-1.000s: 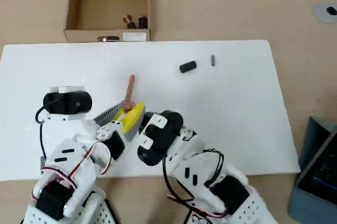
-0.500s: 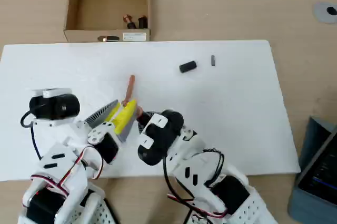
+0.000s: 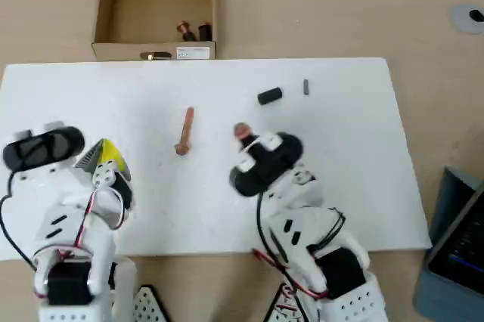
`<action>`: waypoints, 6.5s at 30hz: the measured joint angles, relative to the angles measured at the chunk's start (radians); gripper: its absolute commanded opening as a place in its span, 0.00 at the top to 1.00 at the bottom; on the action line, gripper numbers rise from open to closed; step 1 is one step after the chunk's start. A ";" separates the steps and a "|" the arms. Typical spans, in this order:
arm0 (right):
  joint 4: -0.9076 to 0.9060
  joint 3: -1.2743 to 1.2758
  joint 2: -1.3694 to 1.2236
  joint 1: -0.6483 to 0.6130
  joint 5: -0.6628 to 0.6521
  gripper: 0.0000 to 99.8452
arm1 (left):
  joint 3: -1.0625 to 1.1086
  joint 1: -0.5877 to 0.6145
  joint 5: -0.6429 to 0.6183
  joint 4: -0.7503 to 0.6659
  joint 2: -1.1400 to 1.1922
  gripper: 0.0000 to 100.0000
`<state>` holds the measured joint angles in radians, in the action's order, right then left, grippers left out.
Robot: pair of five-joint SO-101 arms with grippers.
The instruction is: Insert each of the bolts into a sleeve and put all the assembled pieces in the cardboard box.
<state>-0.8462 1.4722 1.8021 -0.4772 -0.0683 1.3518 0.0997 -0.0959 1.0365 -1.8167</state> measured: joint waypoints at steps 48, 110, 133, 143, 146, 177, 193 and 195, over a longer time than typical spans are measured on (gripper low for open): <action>0.318 -2.168 -2.524 0.044 0.000 0.99 | 0.307 0.028 0.141 0.000 0.003 1.00; -0.918 -3.093 -2.895 0.094 -0.196 0.83 | 0.307 0.028 0.141 0.000 0.003 1.00; -0.921 -2.387 -2.446 0.186 -0.727 0.83 | 0.307 0.028 0.141 0.000 0.003 1.00; -0.921 -2.309 -2.433 0.224 -0.990 0.83 | 0.307 0.028 0.141 0.000 0.003 1.00; -0.921 -2.309 -2.444 0.224 -1.030 0.79 | 0.307 0.028 0.141 0.000 0.003 1.00; -0.756 -2.320 -2.731 0.235 -1.111 0.89 | 0.307 0.028 0.141 0.000 0.003 1.00; -0.881 -2.366 -2.748 0.233 -1.071 0.99 | 0.307 0.028 0.141 0.000 0.003 1.00; -0.908 -2.404 -2.754 0.232 -1.031 0.99 | 0.307 0.028 0.141 0.000 0.003 1.00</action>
<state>-1.7545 -0.9321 -0.9521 -0.2455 -1.0994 1.6586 0.1274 0.0453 1.0365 -1.8136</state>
